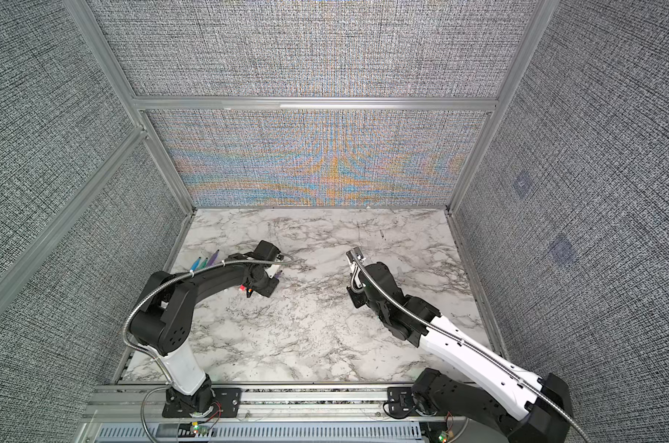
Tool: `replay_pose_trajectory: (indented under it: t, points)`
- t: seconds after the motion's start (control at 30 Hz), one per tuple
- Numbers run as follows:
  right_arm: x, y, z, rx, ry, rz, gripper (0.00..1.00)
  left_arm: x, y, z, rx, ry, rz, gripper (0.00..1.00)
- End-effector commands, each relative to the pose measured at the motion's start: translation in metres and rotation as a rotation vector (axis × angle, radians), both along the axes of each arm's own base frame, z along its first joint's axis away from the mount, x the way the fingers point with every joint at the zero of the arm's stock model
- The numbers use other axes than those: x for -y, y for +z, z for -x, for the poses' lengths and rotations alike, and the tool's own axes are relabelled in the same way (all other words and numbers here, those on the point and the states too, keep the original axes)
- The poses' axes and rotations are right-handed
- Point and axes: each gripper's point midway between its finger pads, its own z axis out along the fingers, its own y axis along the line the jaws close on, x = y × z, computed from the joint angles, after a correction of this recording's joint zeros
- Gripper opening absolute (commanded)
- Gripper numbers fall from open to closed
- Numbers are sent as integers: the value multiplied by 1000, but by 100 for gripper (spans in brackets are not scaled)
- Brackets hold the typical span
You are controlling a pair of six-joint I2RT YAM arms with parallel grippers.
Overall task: Remove pen caps from pens
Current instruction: Place the pen at the center of the table, then place the pen cap at the center of the table.
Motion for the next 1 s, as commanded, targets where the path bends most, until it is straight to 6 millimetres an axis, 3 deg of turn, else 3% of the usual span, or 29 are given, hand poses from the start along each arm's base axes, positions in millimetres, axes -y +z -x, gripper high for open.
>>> replay_pose_trajectory:
  t: [0.0,0.17,0.47,0.6,0.97]
  points:
    - [6,0,-5,9,-42,12,0,0,-1,1,-10,24,6,30]
    - [14,-18,-14,-33,-86,65,0,4,9,-3,29,20,35,38]
    - [6,-101,-42,-288,-111,232,0,25,50,-9,176,-22,211,43]
    - [5,-132,-51,-381,-109,233,0,33,63,-5,201,-47,271,52]
    - [5,-174,-67,-472,-118,273,0,43,98,13,268,-91,397,58]
